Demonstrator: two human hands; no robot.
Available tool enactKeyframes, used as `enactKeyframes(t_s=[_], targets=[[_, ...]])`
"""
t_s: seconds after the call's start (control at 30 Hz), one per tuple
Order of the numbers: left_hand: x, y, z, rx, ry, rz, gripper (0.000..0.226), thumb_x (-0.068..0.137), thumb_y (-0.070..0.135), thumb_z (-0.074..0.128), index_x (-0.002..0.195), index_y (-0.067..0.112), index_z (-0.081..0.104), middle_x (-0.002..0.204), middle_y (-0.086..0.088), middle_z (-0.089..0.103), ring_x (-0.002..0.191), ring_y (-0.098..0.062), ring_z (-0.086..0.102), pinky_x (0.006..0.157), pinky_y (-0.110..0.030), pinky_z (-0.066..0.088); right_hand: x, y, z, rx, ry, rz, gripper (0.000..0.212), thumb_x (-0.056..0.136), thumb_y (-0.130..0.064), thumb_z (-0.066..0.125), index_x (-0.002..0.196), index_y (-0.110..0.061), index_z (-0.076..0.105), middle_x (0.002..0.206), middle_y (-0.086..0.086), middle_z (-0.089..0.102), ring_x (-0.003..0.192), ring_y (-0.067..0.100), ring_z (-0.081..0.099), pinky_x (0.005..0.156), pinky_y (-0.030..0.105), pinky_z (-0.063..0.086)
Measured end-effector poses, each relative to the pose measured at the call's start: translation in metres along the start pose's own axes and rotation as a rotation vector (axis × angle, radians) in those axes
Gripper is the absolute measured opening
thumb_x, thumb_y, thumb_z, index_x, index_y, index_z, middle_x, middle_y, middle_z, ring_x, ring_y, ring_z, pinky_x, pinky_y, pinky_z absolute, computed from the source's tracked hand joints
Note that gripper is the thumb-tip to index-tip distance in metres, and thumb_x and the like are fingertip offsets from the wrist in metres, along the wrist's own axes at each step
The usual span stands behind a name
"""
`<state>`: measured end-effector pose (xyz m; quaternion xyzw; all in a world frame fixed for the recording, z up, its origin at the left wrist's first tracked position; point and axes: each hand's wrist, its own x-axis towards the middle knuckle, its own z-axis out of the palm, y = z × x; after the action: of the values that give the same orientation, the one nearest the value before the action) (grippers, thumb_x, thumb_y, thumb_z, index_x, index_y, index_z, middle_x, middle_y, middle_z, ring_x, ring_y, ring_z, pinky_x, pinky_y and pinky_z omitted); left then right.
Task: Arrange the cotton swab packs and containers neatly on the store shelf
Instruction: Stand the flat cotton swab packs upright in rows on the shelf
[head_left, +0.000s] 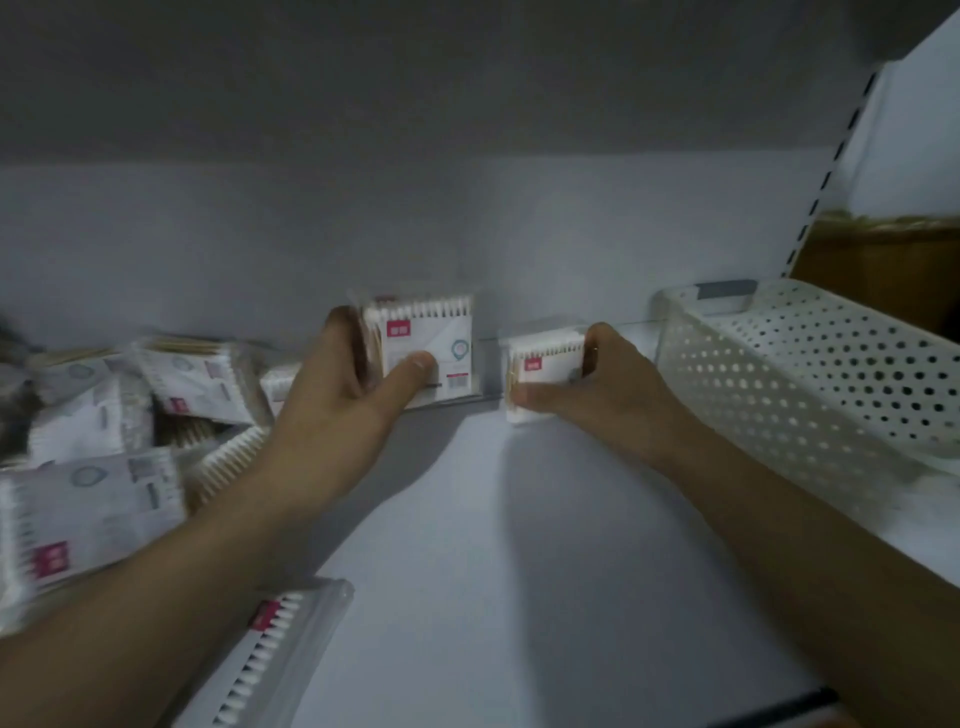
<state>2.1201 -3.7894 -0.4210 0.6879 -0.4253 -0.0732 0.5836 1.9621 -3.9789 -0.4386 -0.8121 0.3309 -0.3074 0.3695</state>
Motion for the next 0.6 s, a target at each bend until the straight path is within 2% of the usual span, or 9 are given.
enactKeyframes(t_s=[0.1,0.17,0.23,0.3,0.37,0.43,0.6], targets=[[-0.001,-0.012,0.009,-0.054,-0.047,-0.069,0.036,0.08,0.04,0.077,0.107,0.024,0.057,0.103,0.008,0.076,0.101,-0.013,0.073,0.096,-0.048,0.056,0.009,0.019,0.001,0.101,0.099,0.022,0.034,0.073,-0.032,0.089,0.088,-0.026,0.059,0.081,-0.005,0.073,0.063,0.007,0.063,0.064,0.029,0.049],[0.0,-0.019,0.009,-0.113,-0.051,-0.1,0.04,0.082,0.034,0.081,0.112,0.021,0.059,0.108,0.005,0.076,0.104,-0.017,0.073,0.093,-0.048,0.058,0.012,0.022,-0.004,0.13,0.06,0.0,0.019,0.084,-0.02,0.081,0.089,-0.026,0.064,0.077,-0.006,0.072,0.052,-0.001,0.058,0.057,0.026,0.045],[0.0,-0.023,0.006,-0.191,-0.028,-0.138,0.033,0.092,0.019,0.074,0.121,0.013,0.058,0.114,-0.001,0.075,0.105,-0.019,0.073,0.087,-0.041,0.059,0.014,0.022,-0.008,0.139,0.03,-0.012,0.012,0.092,-0.008,0.071,0.097,-0.018,0.068,0.085,-0.002,0.073,0.049,-0.007,0.057,0.051,0.015,0.042],[0.0,-0.024,0.006,-0.213,-0.03,-0.151,0.03,0.095,0.014,0.068,0.123,0.011,0.057,0.114,0.0,0.075,0.103,-0.017,0.074,0.081,-0.035,0.058,0.015,0.023,-0.012,0.089,0.025,-0.021,0.017,0.095,-0.004,0.064,0.109,-0.013,0.07,0.096,0.001,0.074,0.056,-0.011,0.059,0.054,0.008,0.041],[0.0,-0.025,0.005,-0.213,-0.045,-0.156,0.029,0.095,0.013,0.067,0.122,0.012,0.057,0.111,0.001,0.076,0.099,-0.014,0.075,0.081,-0.035,0.059,0.018,0.026,-0.015,-0.012,0.017,-0.026,0.022,0.095,-0.005,0.061,0.111,-0.016,0.071,0.098,-0.004,0.075,0.069,-0.008,0.064,0.065,0.013,0.046],[0.0,-0.026,0.004,-0.217,-0.057,-0.156,0.028,0.095,0.013,0.067,0.12,0.013,0.056,0.108,0.002,0.076,0.098,-0.014,0.075,0.082,-0.038,0.06,0.019,0.028,-0.018,-0.068,0.026,-0.015,0.024,0.095,-0.004,0.059,0.106,-0.022,0.071,0.093,-0.008,0.074,0.08,0.003,0.067,0.072,0.019,0.049],[0.0,-0.029,0.005,-0.247,-0.106,-0.183,0.034,0.093,0.01,0.07,0.123,0.013,0.054,0.112,-0.002,0.076,0.101,-0.018,0.075,0.077,-0.037,0.064,0.02,0.027,-0.019,-0.198,0.07,0.002,0.024,0.095,-0.007,0.056,0.082,-0.025,0.063,0.073,-0.012,0.064,0.065,0.005,0.057,0.065,0.023,0.041]])
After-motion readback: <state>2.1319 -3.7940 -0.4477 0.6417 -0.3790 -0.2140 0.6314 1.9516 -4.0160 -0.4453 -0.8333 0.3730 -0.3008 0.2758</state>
